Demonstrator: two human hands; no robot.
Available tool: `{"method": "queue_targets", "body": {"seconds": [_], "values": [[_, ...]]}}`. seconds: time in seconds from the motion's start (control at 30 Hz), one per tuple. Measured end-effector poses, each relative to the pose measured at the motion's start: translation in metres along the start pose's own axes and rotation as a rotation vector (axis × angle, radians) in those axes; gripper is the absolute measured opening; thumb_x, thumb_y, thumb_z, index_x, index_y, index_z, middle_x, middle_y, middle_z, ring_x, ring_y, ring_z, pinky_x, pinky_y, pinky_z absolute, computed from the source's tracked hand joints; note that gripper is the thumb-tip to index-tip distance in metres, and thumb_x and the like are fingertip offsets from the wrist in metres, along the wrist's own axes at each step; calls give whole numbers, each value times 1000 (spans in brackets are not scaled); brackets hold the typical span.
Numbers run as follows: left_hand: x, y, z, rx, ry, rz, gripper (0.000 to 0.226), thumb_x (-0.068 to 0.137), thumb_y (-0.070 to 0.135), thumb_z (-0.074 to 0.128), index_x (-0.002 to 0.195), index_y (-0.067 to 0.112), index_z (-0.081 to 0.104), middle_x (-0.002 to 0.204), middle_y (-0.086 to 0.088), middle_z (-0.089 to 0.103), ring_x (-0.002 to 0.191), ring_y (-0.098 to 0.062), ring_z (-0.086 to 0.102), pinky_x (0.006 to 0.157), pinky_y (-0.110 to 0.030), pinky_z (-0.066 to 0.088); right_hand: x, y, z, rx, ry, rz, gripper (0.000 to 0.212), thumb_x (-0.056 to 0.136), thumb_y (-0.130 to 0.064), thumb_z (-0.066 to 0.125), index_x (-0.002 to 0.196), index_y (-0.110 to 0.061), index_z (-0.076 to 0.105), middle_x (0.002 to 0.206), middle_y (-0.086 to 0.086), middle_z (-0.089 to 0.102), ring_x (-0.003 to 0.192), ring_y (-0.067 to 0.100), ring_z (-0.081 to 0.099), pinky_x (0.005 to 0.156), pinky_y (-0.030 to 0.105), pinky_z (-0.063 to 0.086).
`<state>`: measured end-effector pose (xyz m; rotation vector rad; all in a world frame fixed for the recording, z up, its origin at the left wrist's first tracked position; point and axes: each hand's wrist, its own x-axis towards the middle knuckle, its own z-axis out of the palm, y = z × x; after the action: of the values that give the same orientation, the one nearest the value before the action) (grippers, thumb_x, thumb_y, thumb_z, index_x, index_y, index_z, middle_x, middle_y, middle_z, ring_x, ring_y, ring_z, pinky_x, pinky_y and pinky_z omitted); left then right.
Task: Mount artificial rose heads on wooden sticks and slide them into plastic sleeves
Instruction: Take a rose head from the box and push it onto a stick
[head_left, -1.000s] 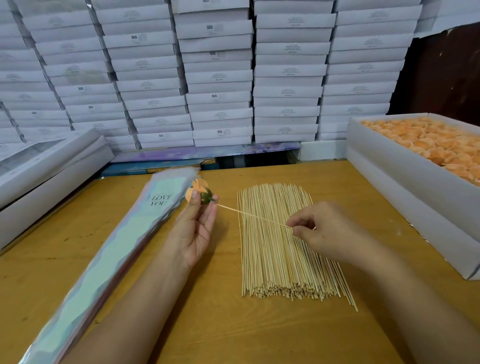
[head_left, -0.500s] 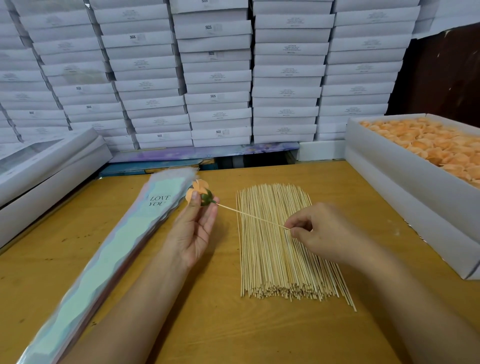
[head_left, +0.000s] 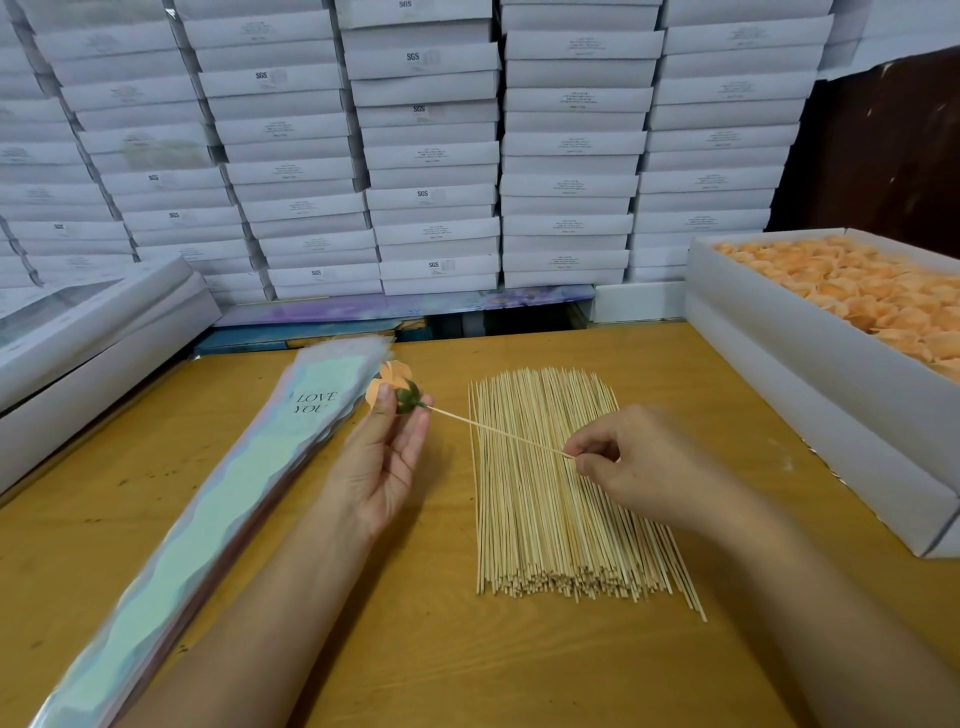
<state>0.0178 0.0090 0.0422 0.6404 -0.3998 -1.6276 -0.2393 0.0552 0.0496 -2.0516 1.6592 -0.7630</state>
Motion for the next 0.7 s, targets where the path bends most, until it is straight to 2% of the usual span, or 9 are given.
{"method": "queue_targets", "body": {"seconds": [0.17,0.4,0.47,0.53,0.7], "values": [[-1,-1,1,7,-5,9,18,78,17,69,70,6,82,91,-16,77,80,-19,77,76,-30,61,0,-1,0,-4,3,1,18,95,-20,67,109,-26,76,81,-27,59,81,-7,62,63,5,43],[-2,0,2,0,0,5,18,77,17,69,71,6,82,91,-15,77,78,-19,77,75,-30,60,-1,-1,-1,1,-12,13,19,96,-21,66,112,-27,74,85,-23,61,84,-7,61,65,5,43],[-2,0,2,-7,6,5,19,77,17,69,84,3,81,92,-16,77,78,-19,77,75,-30,60,0,-1,0,-1,-11,11,19,96,-20,66,111,-27,75,84,-25,59,83,-8,60,63,5,42],[-2,0,2,-15,12,8,29,77,17,69,101,1,71,93,-17,77,78,-19,77,75,-29,61,0,-1,0,-1,-11,11,19,96,-21,66,111,-27,75,83,-27,58,82,-10,60,62,4,41],[-1,0,1,-17,8,-7,34,77,17,70,107,2,67,94,-17,77,80,-19,77,73,-28,62,1,0,1,-12,0,5,19,95,-21,67,111,-27,75,81,-28,58,79,-11,59,56,-1,40]]}}
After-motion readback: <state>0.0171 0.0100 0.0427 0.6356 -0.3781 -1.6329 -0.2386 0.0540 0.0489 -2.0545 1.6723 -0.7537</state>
